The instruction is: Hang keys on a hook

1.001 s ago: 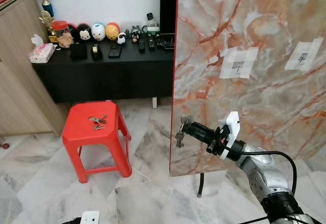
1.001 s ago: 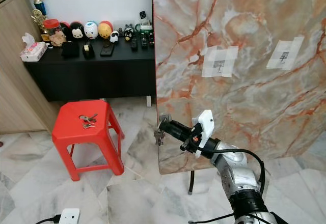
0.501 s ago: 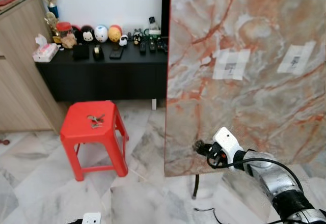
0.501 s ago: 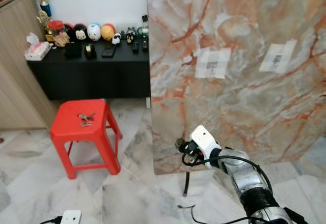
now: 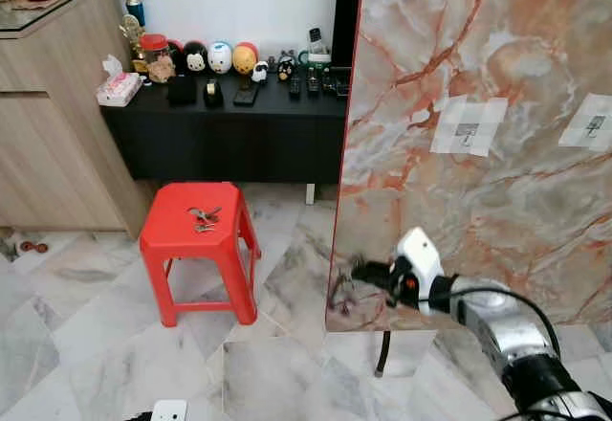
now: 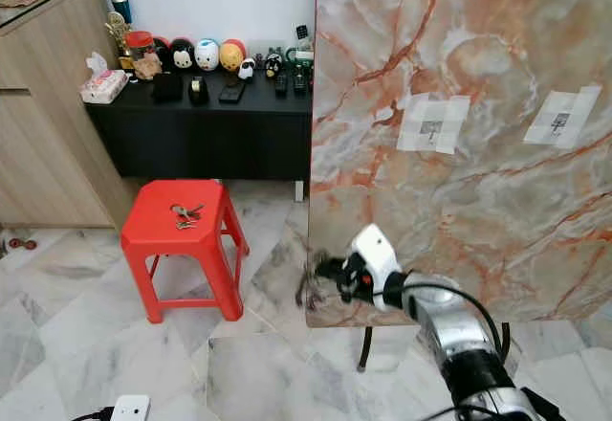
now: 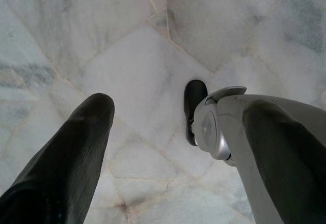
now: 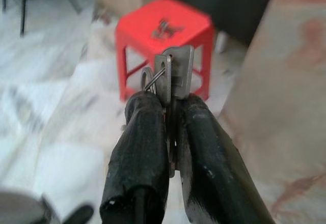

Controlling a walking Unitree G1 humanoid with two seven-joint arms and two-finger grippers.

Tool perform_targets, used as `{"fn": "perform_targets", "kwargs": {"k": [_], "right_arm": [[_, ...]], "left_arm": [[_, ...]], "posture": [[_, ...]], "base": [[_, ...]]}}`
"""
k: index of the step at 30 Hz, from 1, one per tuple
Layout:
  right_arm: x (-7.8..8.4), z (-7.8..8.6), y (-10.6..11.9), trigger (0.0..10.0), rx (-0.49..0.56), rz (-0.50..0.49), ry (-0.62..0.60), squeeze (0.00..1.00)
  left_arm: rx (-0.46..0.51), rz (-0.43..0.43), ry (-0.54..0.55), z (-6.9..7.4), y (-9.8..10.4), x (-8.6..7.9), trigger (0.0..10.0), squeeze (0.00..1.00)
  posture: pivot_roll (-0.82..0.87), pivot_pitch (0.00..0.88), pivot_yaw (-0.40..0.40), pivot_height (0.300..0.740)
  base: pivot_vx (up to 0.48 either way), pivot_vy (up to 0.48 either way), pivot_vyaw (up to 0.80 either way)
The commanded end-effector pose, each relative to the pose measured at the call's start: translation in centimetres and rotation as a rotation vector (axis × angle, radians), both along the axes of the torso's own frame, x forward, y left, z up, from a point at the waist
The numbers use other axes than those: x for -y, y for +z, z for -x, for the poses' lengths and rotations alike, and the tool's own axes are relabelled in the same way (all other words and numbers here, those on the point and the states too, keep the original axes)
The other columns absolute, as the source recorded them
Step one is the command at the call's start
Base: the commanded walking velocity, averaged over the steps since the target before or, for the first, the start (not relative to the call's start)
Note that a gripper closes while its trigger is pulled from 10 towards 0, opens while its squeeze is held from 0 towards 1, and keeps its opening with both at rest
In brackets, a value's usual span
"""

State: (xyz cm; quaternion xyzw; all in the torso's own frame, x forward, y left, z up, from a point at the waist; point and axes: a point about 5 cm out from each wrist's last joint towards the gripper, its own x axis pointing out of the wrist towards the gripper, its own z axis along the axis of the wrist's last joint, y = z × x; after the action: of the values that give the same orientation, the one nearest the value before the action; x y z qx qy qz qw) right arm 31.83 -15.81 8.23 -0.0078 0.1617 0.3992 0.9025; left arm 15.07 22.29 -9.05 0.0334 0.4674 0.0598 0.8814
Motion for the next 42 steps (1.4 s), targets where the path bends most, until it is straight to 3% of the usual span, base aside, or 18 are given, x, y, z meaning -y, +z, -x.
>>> {"fn": "perform_targets", "kwargs": {"k": [1, 2, 4, 13, 17, 21, 29, 42], "right_arm": [[0.1, -0.5, 1.1, 10.0, 0.049, -0.097, -0.044, 0.0], [0.1, -0.7, 1.7, 10.0, 0.086, -0.157, -0.07, 0.0], [0.1, -0.8, 1.9, 10.0, 0.107, -0.169, -0.089, 0.0], [0.5, -1.2, 3.7, 10.0, 0.302, -0.157, -0.142, 0.0], [0.3, -1.2, 3.9, 10.0, 0.31, -0.174, -0.119, 0.0], [0.0, -0.7, 3.3, 10.0, 0.309, -0.118, -0.053, 0.0], [-0.1, -0.7, 3.3, 10.0, 0.309, -0.128, -0.044, 0.0], [-0.3, -0.8, 3.3, 10.0, 0.309, -0.148, -0.057, 0.0]], "left_arm": [[-0.004, 0.004, -0.006, 0.1, -0.1, 0.1, 10.0, 0.0], [-0.003, 0.003, -0.004, 0.1, -0.1, 0.1, 10.0, 0.0], [-0.003, 0.002, -0.004, 0.1, -0.1, 0.1, 10.0, 0.0], [-0.005, -0.005, -0.011, 0.2, -0.1, 0.1, 10.0, 0.0], [-0.005, -0.009, -0.014, 0.2, -0.1, 0.1, 10.0, 0.0], [-0.006, -0.017, -0.016, 0.3, 0.0, -0.3, 10.0, 0.0], [-0.009, -0.021, -0.023, 0.4, 0.0, -0.5, 10.0, 0.0], [-0.013, -0.029, -0.039, 0.7, -0.1, -0.5, 10.0, 0.0]], "posture": [[0.1, 0.0, -0.04, 0.74], [0.1, 0.0, -0.04, 0.74], [0.09, 0.0, -0.039, 0.74], [0.09, 0.0, -0.041, 0.74], [0.09, 0.0, -0.042, 0.74], [0.09, 0.0, -0.043, 0.74], [0.09, 0.0, -0.046, 0.74], [0.09, 0.0, -0.042, 0.74]], "base": [[0.0, 0.0, 0.0], [0.0, 0.0, 0.0], [0.0, 0.0, 0.0], [0.0, 0.0, 0.0], [0.0, 0.0, 0.0], [0.0, 0.0, 0.0], [0.0, 0.0, 0.0], [0.0, -0.286, 0.0]]}}
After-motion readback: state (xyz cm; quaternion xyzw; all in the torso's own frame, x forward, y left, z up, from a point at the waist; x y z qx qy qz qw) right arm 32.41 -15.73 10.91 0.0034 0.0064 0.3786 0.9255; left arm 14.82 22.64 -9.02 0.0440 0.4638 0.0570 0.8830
